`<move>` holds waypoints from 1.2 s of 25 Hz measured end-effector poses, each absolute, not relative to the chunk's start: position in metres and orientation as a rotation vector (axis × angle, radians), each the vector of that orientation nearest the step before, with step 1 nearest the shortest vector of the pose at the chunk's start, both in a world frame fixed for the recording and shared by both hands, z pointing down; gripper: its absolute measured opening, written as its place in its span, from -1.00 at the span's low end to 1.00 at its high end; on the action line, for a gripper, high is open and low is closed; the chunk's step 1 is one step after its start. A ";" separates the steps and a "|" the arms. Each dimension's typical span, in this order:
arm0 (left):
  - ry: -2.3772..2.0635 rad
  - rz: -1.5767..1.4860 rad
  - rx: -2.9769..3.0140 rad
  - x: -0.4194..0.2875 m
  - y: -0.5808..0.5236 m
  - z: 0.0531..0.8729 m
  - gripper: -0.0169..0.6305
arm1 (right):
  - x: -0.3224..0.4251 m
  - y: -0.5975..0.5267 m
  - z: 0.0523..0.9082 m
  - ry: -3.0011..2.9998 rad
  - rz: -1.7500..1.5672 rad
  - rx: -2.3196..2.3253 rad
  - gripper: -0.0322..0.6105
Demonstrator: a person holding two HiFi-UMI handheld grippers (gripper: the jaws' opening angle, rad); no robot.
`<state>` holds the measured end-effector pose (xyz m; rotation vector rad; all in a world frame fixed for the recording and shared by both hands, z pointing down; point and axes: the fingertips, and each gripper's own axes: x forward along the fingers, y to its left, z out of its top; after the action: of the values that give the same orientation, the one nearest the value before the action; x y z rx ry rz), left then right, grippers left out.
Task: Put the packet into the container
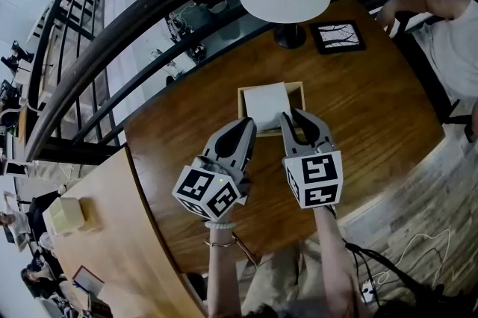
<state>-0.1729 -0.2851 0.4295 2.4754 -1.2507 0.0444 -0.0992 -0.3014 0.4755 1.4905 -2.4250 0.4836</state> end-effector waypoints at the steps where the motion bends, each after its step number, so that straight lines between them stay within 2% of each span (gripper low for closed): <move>1: -1.248 0.045 2.476 -0.172 -0.284 0.430 -0.93 | -0.098 -0.299 0.477 -2.410 0.475 1.498 -0.68; 17: -1.234 0.048 2.461 -0.176 -0.280 0.440 -0.93 | -0.099 -0.297 0.504 -2.298 0.535 1.408 -0.73; 30: -1.194 0.039 2.466 -0.158 -0.275 0.433 -0.93 | -0.100 -0.298 0.454 -2.468 0.610 1.292 -0.75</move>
<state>-0.1582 -0.2749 0.4333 2.4659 -1.1938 0.0392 -0.0996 -0.2985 0.4537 1.2917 -2.4676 0.6095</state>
